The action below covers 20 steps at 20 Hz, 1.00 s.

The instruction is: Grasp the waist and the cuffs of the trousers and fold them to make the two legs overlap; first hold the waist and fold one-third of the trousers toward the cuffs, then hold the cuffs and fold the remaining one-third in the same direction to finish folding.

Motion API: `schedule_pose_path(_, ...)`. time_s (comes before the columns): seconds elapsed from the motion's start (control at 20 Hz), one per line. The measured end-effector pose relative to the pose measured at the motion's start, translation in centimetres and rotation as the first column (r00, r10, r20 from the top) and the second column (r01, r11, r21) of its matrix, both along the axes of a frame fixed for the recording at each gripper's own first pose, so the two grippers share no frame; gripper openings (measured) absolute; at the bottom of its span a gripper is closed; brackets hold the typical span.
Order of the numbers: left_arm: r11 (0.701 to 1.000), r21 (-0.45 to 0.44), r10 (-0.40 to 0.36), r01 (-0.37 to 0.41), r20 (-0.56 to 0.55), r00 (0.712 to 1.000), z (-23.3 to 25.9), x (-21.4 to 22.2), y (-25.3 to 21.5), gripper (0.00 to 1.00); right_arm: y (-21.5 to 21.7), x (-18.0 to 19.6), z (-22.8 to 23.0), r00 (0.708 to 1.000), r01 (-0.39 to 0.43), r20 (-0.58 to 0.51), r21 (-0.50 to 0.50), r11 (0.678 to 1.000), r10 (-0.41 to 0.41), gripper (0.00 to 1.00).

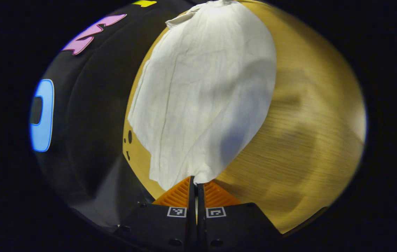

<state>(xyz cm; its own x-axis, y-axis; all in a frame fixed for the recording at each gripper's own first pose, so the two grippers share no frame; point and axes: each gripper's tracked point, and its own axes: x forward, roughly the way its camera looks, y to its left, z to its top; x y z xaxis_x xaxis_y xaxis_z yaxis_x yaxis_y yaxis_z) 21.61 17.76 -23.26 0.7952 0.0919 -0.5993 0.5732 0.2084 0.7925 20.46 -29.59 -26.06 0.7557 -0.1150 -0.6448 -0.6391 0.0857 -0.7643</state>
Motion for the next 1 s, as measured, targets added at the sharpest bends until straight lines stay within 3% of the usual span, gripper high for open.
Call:
schedule_pose_path(0.4, 1.0, -0.017, 0.009, -0.006, 0.145, 0.989, 5.4, 3.0, 0.4, 0.06, 0.4, 1.8, 4.3, 0.989, 0.077, 0.115, 0.095, 0.992, -0.088, 0.06)
schedule_pose_path(0.65, 0.999, -0.037, 0.007, 0.002, 0.255, 0.967, 11.2, 7.0, 0.3, 0.06, 0.7, 4.9, 8.8, 0.961, 0.141, 0.208, 0.195, 0.971, -0.181, 0.06)
schedule_pose_path(0.85, 0.996, -0.074, 0.065, -0.041, 0.355, 0.933, 15.8, 11.4, 0.8, 0.06, 0.3, 8.0, 12.0, 0.915, 0.221, 0.256, 0.331, 0.917, -0.313, 0.06)
schedule_pose_path(1.0, 0.99, -0.122, 0.111, -0.07, 0.373, 0.921, 17.4, 15.3, 0.1, 0.05, 0.6, 11.4, 13.2, 0.869, 0.282, 0.255, 0.449, 0.848, -0.424, 0.06)
